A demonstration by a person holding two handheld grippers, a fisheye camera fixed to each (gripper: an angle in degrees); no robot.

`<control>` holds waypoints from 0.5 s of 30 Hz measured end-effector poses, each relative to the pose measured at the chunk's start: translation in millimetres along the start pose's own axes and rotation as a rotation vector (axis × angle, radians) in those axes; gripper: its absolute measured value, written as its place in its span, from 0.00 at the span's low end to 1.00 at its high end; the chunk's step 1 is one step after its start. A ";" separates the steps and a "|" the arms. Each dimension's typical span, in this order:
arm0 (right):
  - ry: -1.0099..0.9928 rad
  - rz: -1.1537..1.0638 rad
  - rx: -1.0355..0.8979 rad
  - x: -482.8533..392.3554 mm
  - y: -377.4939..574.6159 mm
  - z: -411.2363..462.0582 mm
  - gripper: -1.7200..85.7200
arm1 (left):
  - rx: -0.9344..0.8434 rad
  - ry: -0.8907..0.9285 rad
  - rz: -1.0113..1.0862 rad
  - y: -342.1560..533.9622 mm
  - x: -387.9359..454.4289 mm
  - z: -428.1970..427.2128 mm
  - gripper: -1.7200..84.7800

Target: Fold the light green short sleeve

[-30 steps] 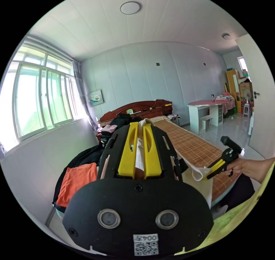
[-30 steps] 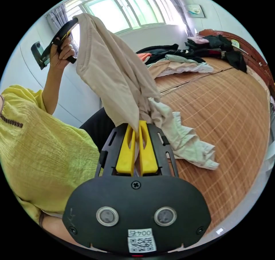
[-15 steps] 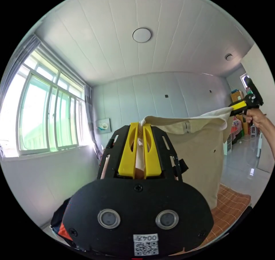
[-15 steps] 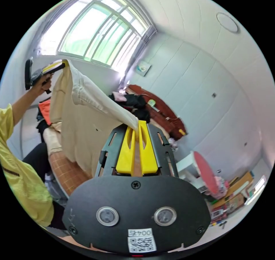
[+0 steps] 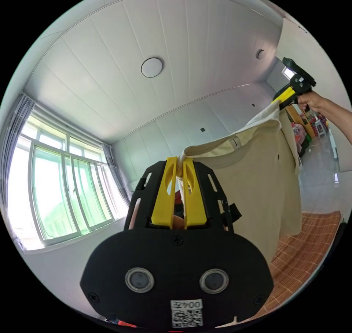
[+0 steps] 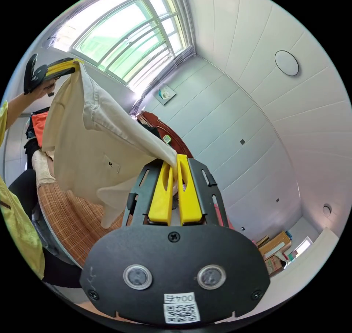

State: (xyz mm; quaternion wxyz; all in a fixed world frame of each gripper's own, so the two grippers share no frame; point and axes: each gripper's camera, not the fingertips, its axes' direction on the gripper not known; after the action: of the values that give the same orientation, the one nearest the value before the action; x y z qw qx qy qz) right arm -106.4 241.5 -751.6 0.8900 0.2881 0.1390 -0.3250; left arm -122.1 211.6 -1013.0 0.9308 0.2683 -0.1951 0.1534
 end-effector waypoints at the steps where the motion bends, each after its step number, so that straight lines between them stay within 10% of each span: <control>1: 0.010 -0.014 0.004 -1.1 -2.6 -14.4 0.02 | 0.001 -0.001 0.006 -5.3 -0.4 -0.1 0.04; 15: -0.032 -0.001 -0.198 -0.7 -48.6 53.8 0.02 | -0.203 0.044 0.108 -67.3 65.4 224.9 0.04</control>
State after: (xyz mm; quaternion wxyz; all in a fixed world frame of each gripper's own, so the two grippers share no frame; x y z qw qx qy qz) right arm -135.7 179.2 -729.0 0.9160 0.1936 0.1563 -0.3147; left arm -101.6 43.1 -838.1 0.9477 0.1585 -0.2033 0.1884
